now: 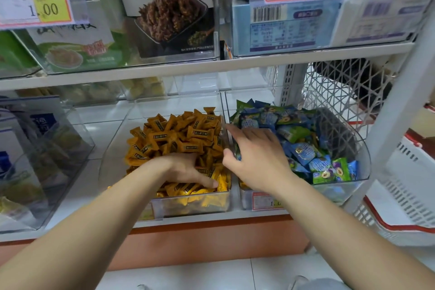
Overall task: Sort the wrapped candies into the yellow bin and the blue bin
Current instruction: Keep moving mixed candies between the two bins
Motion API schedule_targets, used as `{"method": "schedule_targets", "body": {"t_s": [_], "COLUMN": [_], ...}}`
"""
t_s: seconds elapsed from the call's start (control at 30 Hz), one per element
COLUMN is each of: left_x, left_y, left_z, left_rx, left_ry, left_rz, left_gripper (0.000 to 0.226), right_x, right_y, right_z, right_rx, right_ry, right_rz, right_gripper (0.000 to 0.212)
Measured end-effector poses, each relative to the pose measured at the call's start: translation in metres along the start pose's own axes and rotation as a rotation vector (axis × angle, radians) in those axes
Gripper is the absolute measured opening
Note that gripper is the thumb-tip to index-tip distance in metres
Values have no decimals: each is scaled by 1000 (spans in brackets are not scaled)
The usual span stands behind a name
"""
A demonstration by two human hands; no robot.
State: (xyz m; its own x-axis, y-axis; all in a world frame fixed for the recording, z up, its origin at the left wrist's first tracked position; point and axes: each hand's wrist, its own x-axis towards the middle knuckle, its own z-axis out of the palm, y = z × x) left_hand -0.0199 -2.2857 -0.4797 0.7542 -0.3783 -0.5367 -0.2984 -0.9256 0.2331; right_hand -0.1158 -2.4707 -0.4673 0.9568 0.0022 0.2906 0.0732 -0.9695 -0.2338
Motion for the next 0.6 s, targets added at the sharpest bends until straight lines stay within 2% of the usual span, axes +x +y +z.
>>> {"method": "schedule_targets", "body": {"t_s": [0.17, 0.4, 0.43, 0.53, 0.6], "left_x": [1, -7, -7, -5, -5], "left_y": [3, -5, -7, -14, -21], "left_z": [-5, -4, -3, -1, 0], "left_rx": [-88, -178, -199, -347, -438], "left_ry": [-90, -50, -42, 17, 132], "left_rz": [-13, 192, 206, 240, 249], "left_gripper": [115, 103, 95, 51, 51], "right_x": [0, 2, 2, 2, 1], "right_y": [0, 0, 0, 0, 0], "right_z": [2, 7, 7, 8, 7], "right_rx": [3, 26, 28, 39, 51], "right_ry": [3, 28, 29, 38, 45], "right_rz": [11, 17, 19, 20, 24], "right_gripper": [67, 66, 66, 64, 63]}}
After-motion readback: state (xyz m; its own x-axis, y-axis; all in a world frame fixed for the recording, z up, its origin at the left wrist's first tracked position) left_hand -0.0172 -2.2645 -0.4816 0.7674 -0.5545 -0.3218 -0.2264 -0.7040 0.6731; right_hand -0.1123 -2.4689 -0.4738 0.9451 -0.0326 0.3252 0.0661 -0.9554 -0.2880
